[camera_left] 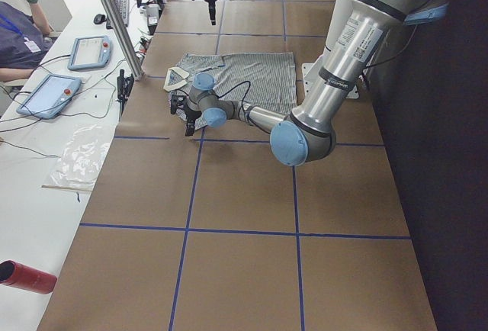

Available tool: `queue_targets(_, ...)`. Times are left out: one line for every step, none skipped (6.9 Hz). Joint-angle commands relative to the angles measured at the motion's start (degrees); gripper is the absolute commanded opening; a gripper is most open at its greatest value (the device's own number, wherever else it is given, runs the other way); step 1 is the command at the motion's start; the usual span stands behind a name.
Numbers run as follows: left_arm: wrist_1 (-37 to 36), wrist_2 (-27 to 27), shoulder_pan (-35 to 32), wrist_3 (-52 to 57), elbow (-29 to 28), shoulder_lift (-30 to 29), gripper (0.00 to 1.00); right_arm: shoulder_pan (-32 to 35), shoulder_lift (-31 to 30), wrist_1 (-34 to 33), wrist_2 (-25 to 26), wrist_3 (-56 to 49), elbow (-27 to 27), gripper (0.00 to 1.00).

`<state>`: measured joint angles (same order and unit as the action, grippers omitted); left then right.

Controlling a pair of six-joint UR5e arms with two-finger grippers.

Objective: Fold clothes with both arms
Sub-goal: 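Raise the right gripper away while the left gripper moves toward the other sleeve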

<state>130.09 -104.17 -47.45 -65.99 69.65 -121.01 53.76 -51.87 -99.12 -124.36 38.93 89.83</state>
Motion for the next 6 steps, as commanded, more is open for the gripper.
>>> queue_targets(0.08, 0.02, 0.16, 0.07, -0.04, -0.01, 0.93, 0.03, -0.07, 0.07, -0.71, 0.0, 0.0, 1.0)
queue_targets(-0.01, 0.02, 0.86, 0.07, -0.04, -0.01, 0.9, 0.03, -0.07, 0.07, -0.71, 0.0, 0.0, 1.0)
queue_targets(-0.1, 0.02, 0.95, -0.19, 0.05, -0.1, 0.82, 0.03, -0.07, 0.07, -0.71, 0.0, 0.0, 1.0)
queue_targets(-0.27, 0.02, 1.04, -0.28, 0.14, -0.1, 0.69, 0.12, -0.07, 0.07, -0.71, 0.0, 0.0, 1.0)
queue_targets(-0.36, 0.02, 1.04, -0.28, 0.14, -0.1, 0.43, 0.2, 0.02, 0.07, -0.79, 0.0, 0.08, 1.0)
queue_targets(-0.45, 0.02, 1.04, -0.11, 0.22, -0.1, 0.16, 0.12, 0.02, 0.07, -0.79, 0.0, 0.0, 1.0)
